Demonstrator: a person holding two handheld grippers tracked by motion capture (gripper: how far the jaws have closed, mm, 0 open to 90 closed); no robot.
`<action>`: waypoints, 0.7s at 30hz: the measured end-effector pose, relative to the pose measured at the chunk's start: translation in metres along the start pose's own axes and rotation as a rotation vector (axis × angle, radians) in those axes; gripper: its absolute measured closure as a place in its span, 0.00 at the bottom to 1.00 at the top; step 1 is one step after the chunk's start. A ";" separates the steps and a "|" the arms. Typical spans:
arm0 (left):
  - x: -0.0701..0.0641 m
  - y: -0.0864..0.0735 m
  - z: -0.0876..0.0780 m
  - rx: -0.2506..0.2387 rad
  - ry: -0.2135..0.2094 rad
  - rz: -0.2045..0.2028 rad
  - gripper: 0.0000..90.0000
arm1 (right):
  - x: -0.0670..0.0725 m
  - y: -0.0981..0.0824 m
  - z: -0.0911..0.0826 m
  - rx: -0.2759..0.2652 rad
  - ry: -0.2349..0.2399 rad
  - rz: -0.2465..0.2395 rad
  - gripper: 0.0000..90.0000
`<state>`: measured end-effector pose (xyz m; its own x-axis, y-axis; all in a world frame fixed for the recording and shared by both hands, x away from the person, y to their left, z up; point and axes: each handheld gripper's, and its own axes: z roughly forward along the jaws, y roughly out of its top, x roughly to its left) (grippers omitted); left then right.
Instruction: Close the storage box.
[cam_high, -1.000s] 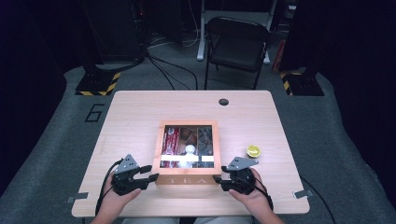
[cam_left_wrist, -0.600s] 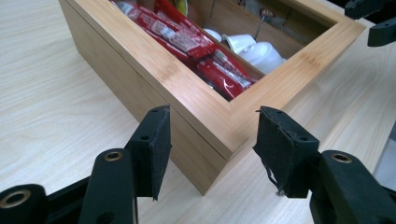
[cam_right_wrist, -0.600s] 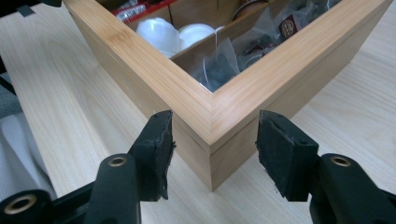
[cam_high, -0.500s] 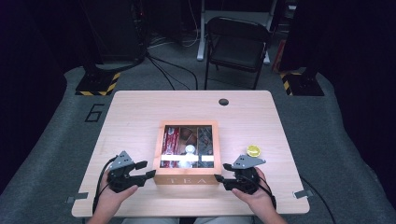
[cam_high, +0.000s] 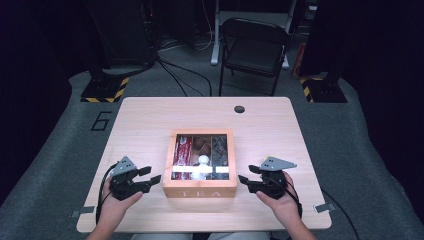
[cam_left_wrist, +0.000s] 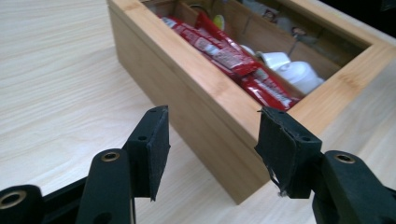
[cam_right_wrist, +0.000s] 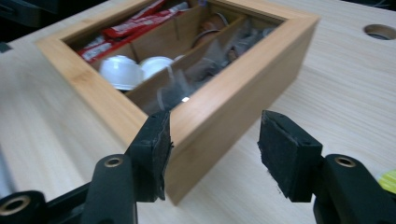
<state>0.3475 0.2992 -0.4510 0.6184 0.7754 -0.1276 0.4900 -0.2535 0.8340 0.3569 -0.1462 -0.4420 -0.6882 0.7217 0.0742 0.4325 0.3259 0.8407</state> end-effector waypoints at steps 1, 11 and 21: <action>0.002 -0.001 -0.001 0.007 0.016 0.013 0.48 | -0.002 -0.001 0.000 0.001 -0.009 0.004 0.48; 0.015 -0.007 0.001 0.008 0.035 -0.023 0.48 | -0.017 -0.016 0.003 -0.002 -0.076 0.043 0.45; 0.022 -0.016 0.012 0.049 0.022 -0.038 0.47 | -0.020 -0.030 0.013 0.048 -0.088 0.019 0.42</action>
<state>0.3606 0.3136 -0.4736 0.5854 0.7975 -0.1461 0.5425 -0.2514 0.8016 0.3657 -0.1626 -0.4762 -0.6266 0.7783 0.0401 0.4735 0.3394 0.8128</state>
